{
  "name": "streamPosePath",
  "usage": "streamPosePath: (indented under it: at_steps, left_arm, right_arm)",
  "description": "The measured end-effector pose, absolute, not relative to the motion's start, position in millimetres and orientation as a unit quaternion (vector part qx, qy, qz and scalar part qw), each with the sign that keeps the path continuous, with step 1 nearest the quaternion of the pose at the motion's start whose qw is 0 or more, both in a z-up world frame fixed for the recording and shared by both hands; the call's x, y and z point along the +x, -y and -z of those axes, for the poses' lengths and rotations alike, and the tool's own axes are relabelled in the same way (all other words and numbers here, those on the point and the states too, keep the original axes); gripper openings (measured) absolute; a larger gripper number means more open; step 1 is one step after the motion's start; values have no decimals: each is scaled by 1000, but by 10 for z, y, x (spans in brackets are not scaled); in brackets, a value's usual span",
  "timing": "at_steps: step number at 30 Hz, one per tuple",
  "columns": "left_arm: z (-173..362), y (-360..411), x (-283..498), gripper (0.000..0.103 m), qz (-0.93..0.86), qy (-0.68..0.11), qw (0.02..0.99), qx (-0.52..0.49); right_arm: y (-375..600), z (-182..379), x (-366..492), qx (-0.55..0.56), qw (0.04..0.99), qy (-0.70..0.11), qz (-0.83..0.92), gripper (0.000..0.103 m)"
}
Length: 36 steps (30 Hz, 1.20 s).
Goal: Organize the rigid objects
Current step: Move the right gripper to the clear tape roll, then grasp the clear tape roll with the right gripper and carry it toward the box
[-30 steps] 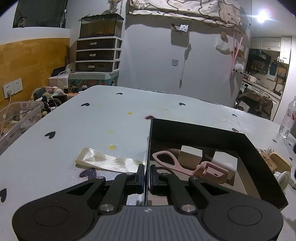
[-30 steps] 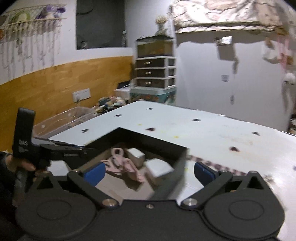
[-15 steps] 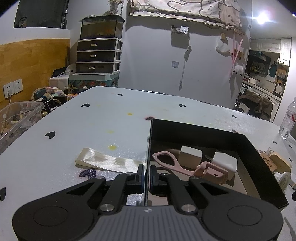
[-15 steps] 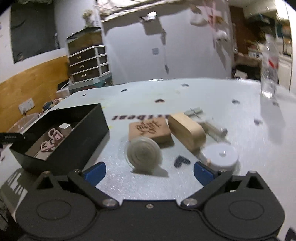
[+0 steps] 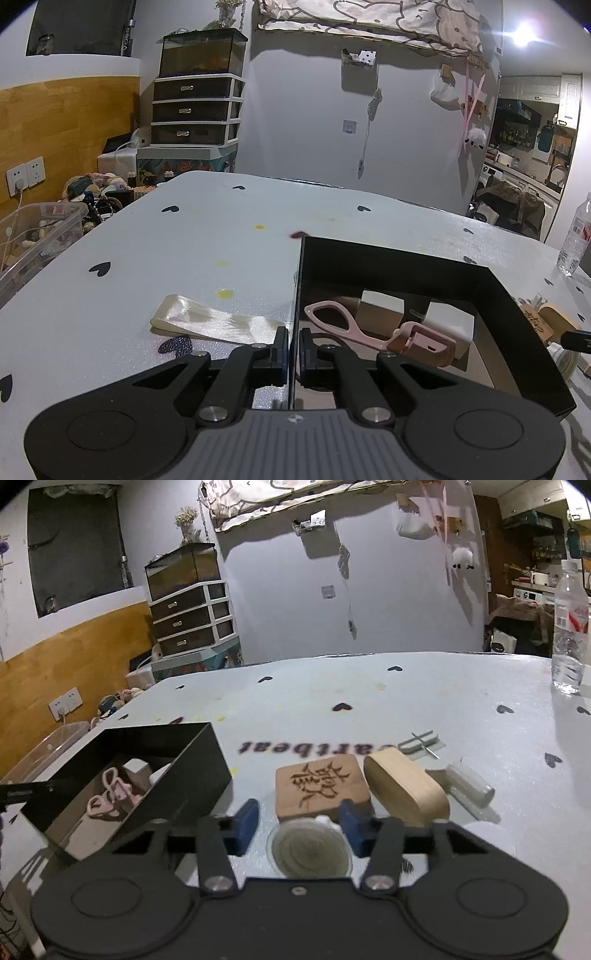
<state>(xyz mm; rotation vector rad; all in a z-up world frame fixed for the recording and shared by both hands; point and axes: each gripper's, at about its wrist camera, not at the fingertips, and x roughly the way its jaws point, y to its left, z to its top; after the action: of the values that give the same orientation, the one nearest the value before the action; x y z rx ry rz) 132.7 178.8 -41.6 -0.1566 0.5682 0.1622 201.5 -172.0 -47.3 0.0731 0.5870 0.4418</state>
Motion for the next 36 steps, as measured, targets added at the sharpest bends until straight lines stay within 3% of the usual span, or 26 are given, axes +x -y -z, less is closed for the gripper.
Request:
streamPosePath:
  at_steps: [1,21,23,24,25,27,29,30,31,33,36]
  left_arm:
    - [418,-1790,1328,5,-79,-280,954,-77]
    - [426,-1799,1330,5,-78,-279,954,-79]
    - [426,-1796,1329,5,-78,-279,954,-79]
    - [426,-1796,1329,5,-78,-279,954,-79]
    - [427,-1796,1329,5,-78,-279,954,-79]
    - [428,-1799,1329,5,-78,-279,954,-79]
    - [427,-1797,1328,5,-78,-279,954,-79]
    - [427,-1796,1328,5,-78,-279,954,-79]
    - [427,-1795,1329,5,-78,-279,954,-79]
    - [427,-1796,1328,5,-78,-279,954,-79]
    - [428,-1799,1330,5,-78,-278,954,-79]
  right_arm:
    - [1701,478,2028,31,932,-290,-213,37]
    - [1636,473,1606,-27,927,-275,-255,35]
    - [1631,468,1601,-27,929,-271,-251,30]
    - [1634,463,1599,-27,930,-269,-249,23]
    - [1638,451,1598,-24,931,-267,-248,1]
    - [1664,422,1616,-13,932,-269,-242,0]
    - [1694,395,1617,-4,933,-267,-243,3]
    - [1709,382,1615,1,933,-268,-240,16]
    - [1729,369,1607,7,934,-268,-235,42]
    - [1761,343,1559,11,939,-262,-224,67]
    - [1808,331,1456,16,938,-260,-227,68]
